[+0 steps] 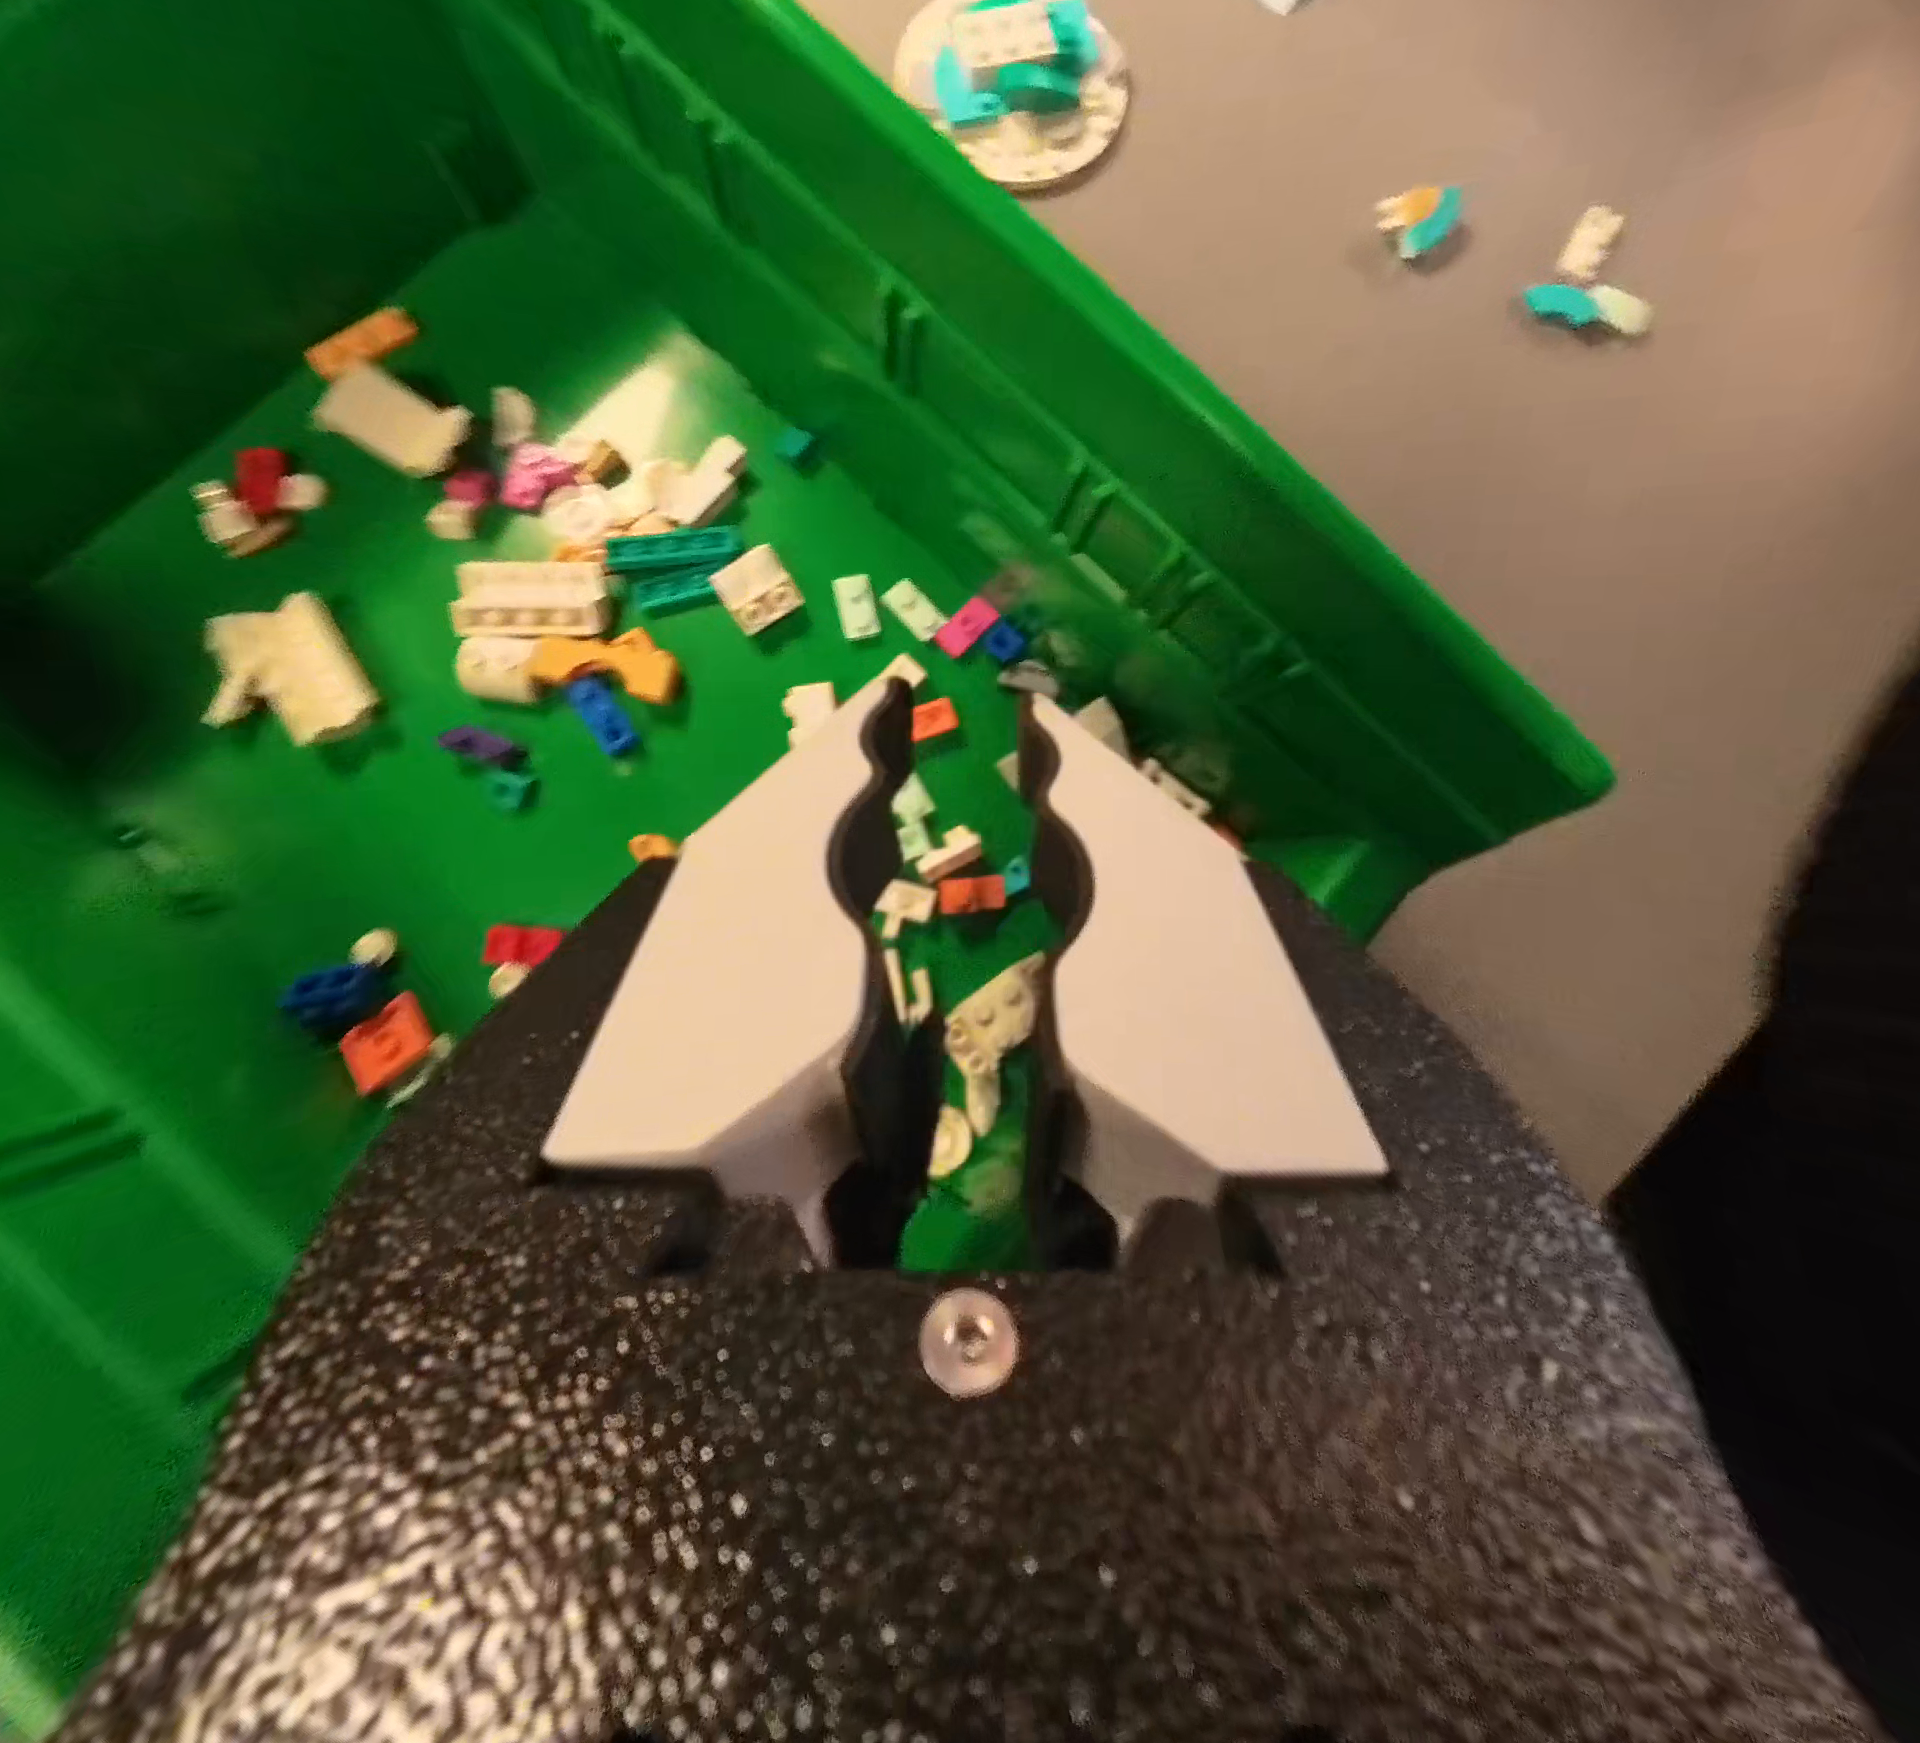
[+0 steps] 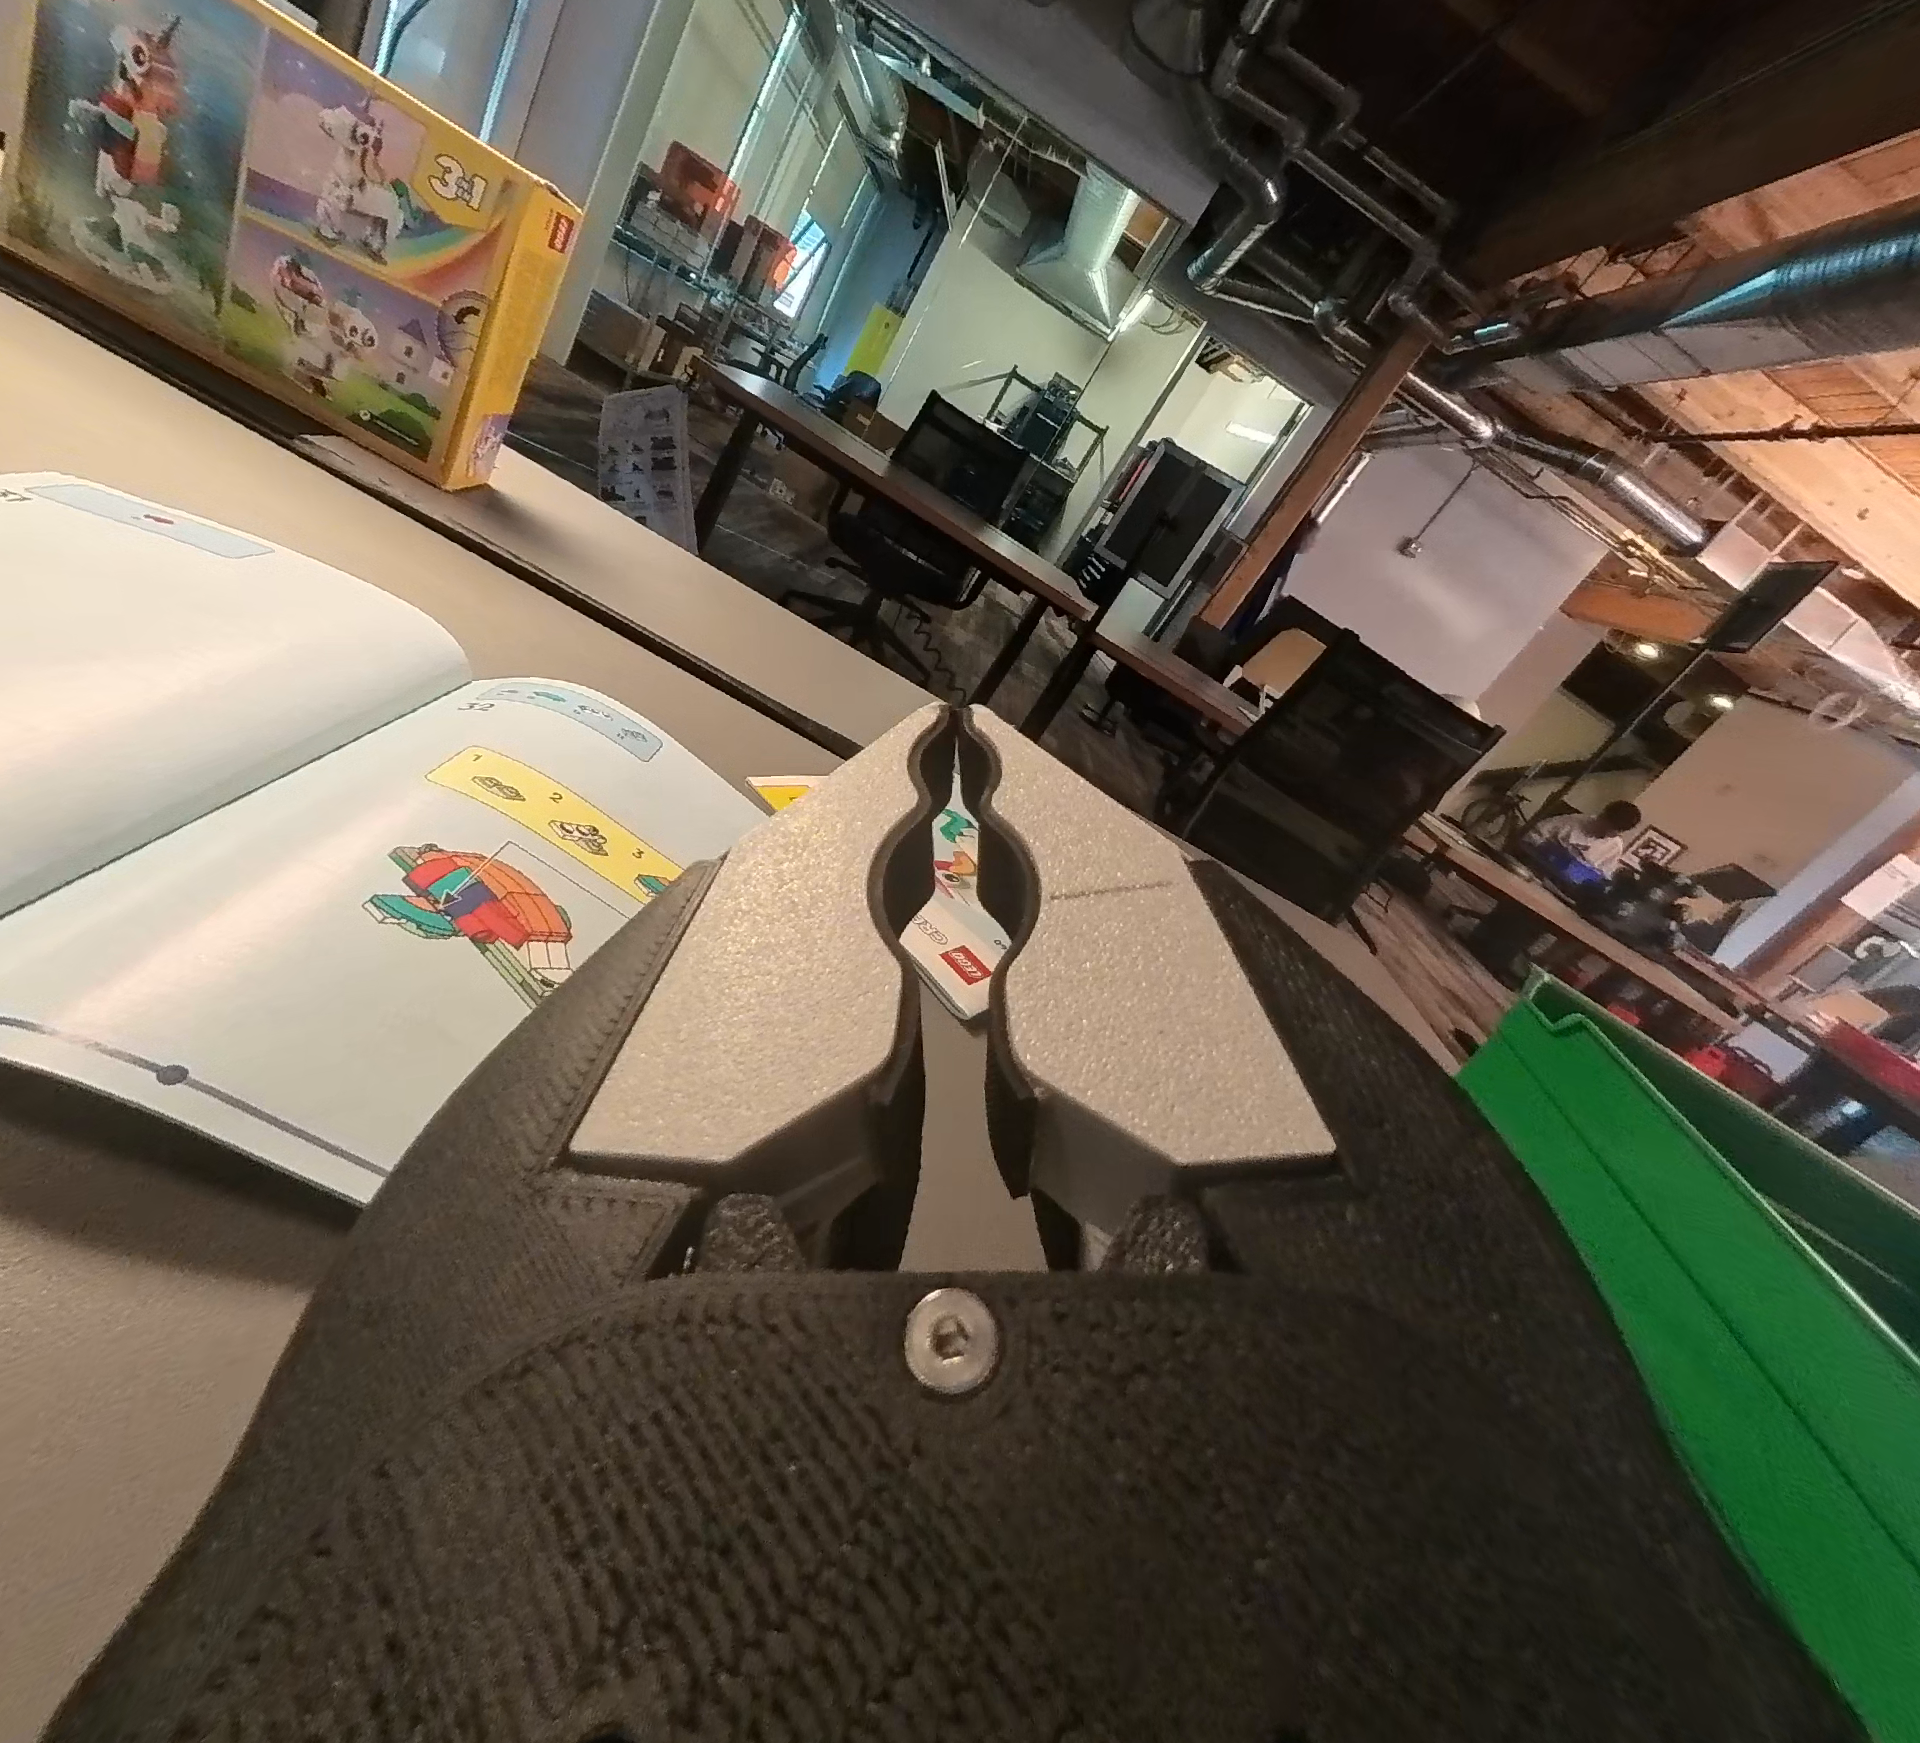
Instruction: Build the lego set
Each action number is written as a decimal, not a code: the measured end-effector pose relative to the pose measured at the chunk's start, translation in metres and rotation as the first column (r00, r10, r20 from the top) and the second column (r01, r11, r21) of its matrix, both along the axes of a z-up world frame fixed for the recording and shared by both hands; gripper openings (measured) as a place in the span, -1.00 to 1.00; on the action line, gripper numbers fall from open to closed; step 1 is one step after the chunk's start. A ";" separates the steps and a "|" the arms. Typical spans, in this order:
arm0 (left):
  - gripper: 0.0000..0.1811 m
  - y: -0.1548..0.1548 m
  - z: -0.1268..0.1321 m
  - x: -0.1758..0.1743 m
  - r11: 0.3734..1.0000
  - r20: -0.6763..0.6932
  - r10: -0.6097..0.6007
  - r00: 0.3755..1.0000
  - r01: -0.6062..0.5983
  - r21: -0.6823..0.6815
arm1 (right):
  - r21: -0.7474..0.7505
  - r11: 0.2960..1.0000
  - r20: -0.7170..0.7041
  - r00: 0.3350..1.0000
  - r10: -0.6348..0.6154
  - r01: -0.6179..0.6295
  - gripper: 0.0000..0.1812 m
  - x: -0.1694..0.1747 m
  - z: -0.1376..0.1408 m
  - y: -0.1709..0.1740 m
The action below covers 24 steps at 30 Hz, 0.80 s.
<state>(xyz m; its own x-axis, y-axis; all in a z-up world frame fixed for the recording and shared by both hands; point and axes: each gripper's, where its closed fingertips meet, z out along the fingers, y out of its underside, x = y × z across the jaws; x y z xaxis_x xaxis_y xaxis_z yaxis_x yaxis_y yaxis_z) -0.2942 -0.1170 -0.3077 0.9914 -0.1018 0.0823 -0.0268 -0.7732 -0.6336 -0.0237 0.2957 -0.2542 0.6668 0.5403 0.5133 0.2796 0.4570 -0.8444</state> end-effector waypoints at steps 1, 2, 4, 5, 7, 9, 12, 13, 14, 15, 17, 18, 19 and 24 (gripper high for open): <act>-0.77 0.002 -0.003 0.005 0.999 0.034 -0.036 0.999 0.037 -0.010 | -0.001 1.000 0.000 1.000 -0.001 0.001 -1.00 0.000 0.000 0.000; -0.74 0.003 -0.007 0.008 0.997 0.059 -0.069 0.996 0.070 -0.027 | 0.000 1.000 0.004 1.000 -0.001 0.001 -1.00 0.000 0.000 0.000; -0.73 0.004 -0.015 0.012 0.992 0.094 -0.104 0.990 0.110 -0.067 | 0.004 1.000 0.015 1.000 -0.001 0.001 -1.00 -0.002 -0.001 0.000; -0.73 0.005 -0.019 0.014 0.989 0.115 -0.112 0.987 0.122 -0.086 | 0.005 1.000 0.018 1.000 -0.001 0.001 -1.00 -0.002 -0.002 -0.001; -0.73 0.003 -0.026 0.019 0.981 0.151 -0.130 0.980 0.149 -0.125 | 0.006 1.000 0.020 1.000 -0.003 0.003 -1.00 -0.002 -0.002 0.000; -0.74 0.001 -0.033 0.022 0.973 0.148 -0.148 0.978 0.171 -0.156 | 0.006 1.000 0.020 1.000 -0.007 0.007 -1.00 -0.002 -0.002 0.000; -0.73 -0.003 -0.042 0.022 0.959 0.108 -0.173 0.979 0.193 -0.207 | 0.006 1.000 0.024 1.000 -0.007 0.007 -1.00 -0.002 -0.002 0.000; -0.75 -0.003 -0.042 0.025 0.956 0.106 -0.186 0.977 0.205 -0.208 | 0.007 1.000 0.026 1.000 -0.007 0.007 -1.00 -0.002 -0.003 0.000; -0.77 -0.003 -0.042 0.026 0.954 0.099 -0.196 0.975 0.213 -0.210 | 0.008 1.000 0.028 1.000 -0.007 0.007 -1.00 -0.002 -0.003 0.000; -0.77 -0.003 -0.042 0.027 0.951 0.086 -0.206 0.975 0.220 -0.215 | 0.008 1.000 0.028 1.000 -0.007 0.007 -1.00 -0.002 -0.003 0.000; -0.87 -0.005 -0.041 0.030 0.941 0.069 -0.248 0.966 0.257 -0.221 | 0.007 1.000 0.026 1.000 -0.007 0.007 -1.00 -0.002 -0.003 0.000; -0.87 -0.007 -0.041 0.029 0.935 0.056 -0.267 0.962 0.273 -0.226 | 0.008 1.000 0.027 1.000 -0.007 0.007 -1.00 -0.002 -0.003 0.000; -0.88 -0.008 -0.041 0.027 0.932 0.050 -0.273 0.961 0.277 -0.233 | 0.008 1.000 0.029 1.000 -0.007 0.007 -1.00 -0.002 -0.003 0.000; -0.90 -0.010 -0.039 -0.006 0.953 -0.040 -0.189 0.981 0.173 -0.251 | 0.009 1.000 0.033 0.999 -0.007 0.007 -1.00 -0.003 -0.003 0.000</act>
<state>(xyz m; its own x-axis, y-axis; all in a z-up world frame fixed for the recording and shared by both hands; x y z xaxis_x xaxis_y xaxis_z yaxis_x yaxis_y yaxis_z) -0.2997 -0.1274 -0.3470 0.9622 -0.2642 0.0656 -0.2139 -0.8828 -0.4181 -0.0266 0.2961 -0.2574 0.6532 0.5309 0.5399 0.3105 0.4626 -0.8304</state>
